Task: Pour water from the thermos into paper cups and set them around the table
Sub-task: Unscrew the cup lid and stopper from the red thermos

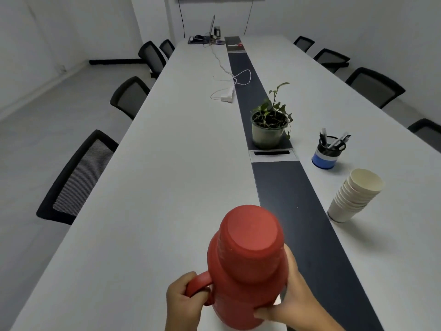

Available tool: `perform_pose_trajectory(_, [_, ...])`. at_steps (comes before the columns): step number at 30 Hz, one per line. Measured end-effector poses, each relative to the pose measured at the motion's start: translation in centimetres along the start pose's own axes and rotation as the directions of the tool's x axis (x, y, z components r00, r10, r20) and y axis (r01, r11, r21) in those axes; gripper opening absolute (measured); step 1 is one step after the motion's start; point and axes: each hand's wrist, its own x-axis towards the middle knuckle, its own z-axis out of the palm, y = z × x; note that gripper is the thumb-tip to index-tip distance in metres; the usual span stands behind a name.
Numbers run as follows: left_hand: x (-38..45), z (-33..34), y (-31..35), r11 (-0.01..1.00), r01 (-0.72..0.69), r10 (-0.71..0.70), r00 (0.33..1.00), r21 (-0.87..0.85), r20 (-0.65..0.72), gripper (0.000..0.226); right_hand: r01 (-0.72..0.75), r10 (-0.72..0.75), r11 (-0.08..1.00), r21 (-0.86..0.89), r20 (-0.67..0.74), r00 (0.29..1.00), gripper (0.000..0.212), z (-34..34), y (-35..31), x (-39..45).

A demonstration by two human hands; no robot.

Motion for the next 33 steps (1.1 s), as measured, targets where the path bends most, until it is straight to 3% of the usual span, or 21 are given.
perform_pose_trajectory(5, [7.0, 3.6, -0.4, 1.000, 0.011, -0.012, 0.999, -0.026, -0.045, 0.004, -0.017, 0.019, 0.999, 0.031, -0.052, 0.998, 0.115, -2.8, 2.7, 7.2])
perform_pose_trajectory(9, [12.1, 5.5, -0.7, 1.000, -0.009, 0.009, 1.000, -0.008, 0.001, 0.008, 0.005, 0.001, 0.996, 0.089, -0.069, 0.998, 0.113, -4.0, 4.3, 12.1])
perform_pose_trajectory(19, [18.4, 7.2, -2.3, 0.998, -0.057, 0.056, 0.998, -0.026, -0.034, 0.007, 0.083, -0.081, 0.996, 0.020, -0.089, 0.993, 0.113, -5.1, 5.6, 18.9])
perform_pose_trajectory(22, [18.9, 6.8, -2.6, 0.998, -0.058, 0.058, 0.998, -0.008, 0.008, 0.015, 0.085, -0.085, 0.996, -0.003, -0.071, 0.994, 0.114, -5.1, 5.5, 19.3])
perform_pose_trajectory(25, [19.0, 6.5, -2.3, 0.996, -0.075, 0.072, 0.995, 0.040, 0.069, 0.003, 0.075, -0.075, 0.997, -0.015, -0.082, 0.994, 0.113, -4.9, 5.3, 19.3])
perform_pose_trajectory(28, [18.2, 5.5, -2.0, 0.965, -0.196, 0.162, 0.967, 0.172, 0.195, 0.008, 0.042, -0.044, 0.998, -0.043, -0.045, 0.998, 0.110, -5.2, 4.5, 18.6])
perform_pose_trajectory(31, [17.4, 4.4, -1.9, 0.866, -0.385, 0.291, 0.906, 0.318, 0.306, 0.014, 0.014, -0.003, 0.976, -0.216, 0.049, 0.999, 0.109, -6.5, 2.5, 17.5])
perform_pose_trajectory(33, [17.4, 4.4, -1.4, 0.825, -0.440, 0.301, 0.873, 0.355, 0.383, 0.010, 0.034, -0.035, 0.955, -0.294, 0.001, 0.999, 0.107, -7.3, 0.4, 17.2])
